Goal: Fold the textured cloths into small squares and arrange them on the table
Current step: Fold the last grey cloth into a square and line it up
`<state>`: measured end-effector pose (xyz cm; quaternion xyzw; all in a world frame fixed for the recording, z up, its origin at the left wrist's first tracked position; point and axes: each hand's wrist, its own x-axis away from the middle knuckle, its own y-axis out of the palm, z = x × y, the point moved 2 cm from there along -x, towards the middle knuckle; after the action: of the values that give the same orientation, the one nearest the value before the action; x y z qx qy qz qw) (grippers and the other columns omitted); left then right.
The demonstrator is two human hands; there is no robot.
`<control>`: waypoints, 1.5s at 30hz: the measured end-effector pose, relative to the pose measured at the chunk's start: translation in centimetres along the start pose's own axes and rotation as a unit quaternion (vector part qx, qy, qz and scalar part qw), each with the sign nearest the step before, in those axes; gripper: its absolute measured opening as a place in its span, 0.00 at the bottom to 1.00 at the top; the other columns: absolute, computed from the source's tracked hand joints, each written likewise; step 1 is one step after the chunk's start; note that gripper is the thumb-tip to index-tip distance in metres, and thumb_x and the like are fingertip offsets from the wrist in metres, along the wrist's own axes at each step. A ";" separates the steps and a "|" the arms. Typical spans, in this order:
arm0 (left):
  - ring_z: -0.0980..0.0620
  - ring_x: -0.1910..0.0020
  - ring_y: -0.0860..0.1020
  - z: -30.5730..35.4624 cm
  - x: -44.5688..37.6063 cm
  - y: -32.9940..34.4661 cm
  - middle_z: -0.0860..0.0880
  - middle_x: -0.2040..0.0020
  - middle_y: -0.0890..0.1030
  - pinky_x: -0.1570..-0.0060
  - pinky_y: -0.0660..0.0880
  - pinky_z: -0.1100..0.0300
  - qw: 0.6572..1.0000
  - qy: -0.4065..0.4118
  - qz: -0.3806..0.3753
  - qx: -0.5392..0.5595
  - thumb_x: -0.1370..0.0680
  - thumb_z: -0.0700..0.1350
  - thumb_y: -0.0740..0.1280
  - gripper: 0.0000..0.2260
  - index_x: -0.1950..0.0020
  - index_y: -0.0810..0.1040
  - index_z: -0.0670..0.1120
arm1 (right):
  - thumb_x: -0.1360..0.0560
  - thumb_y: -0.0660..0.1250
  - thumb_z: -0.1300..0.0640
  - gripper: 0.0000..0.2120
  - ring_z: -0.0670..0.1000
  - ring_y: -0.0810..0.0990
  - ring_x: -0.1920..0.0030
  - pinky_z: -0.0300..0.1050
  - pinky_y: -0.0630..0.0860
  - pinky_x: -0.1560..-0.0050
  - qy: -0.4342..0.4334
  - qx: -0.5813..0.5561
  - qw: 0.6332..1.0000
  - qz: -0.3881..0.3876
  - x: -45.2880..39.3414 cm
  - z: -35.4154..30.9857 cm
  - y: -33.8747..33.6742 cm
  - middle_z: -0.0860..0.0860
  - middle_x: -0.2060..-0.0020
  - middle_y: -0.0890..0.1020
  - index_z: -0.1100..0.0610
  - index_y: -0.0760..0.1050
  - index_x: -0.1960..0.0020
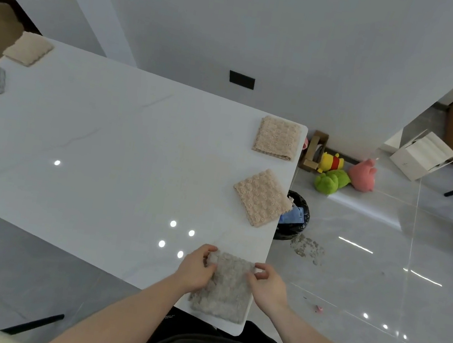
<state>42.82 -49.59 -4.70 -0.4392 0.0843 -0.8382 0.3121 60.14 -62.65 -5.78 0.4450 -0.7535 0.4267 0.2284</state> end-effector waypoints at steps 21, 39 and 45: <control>0.44 0.25 0.68 16.4 -13.9 -6.8 0.47 0.19 0.61 0.27 0.69 0.49 0.995 0.035 -0.005 -0.093 0.21 0.49 0.66 0.33 0.18 0.57 0.51 | 0.24 0.69 0.51 0.19 0.54 0.78 0.60 0.50 0.80 0.58 0.086 -0.164 0.981 0.062 -11.9 -9.5 -6.9 0.54 0.58 0.78 0.60 0.75 0.37; 0.53 0.66 0.72 11.6 -13.8 -5.3 0.52 0.65 0.73 0.64 0.68 0.61 1.000 -0.014 0.004 -0.026 0.25 0.45 0.68 0.12 0.67 0.72 0.47 | 0.27 0.72 0.55 0.19 0.51 0.80 0.55 0.51 0.78 0.54 0.035 -0.162 0.982 0.087 -13.9 -11.9 -8.0 0.51 0.52 0.80 0.55 0.69 0.39; 0.54 0.64 0.72 11.3 -12.9 -4.6 0.52 0.60 0.75 0.63 0.70 0.60 1.000 -0.001 0.013 -0.029 0.24 0.46 0.67 0.06 0.58 0.72 0.47 | 0.20 0.66 0.58 0.18 0.51 0.77 0.62 0.51 0.76 0.57 -0.017 -0.094 0.991 0.090 -13.5 -12.0 -8.1 0.49 0.61 0.77 0.56 0.63 0.33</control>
<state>55.13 -36.77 -4.83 -0.4474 0.1138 -0.8310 0.3104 73.45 -48.00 -5.65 0.3590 -0.8310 0.3650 0.2176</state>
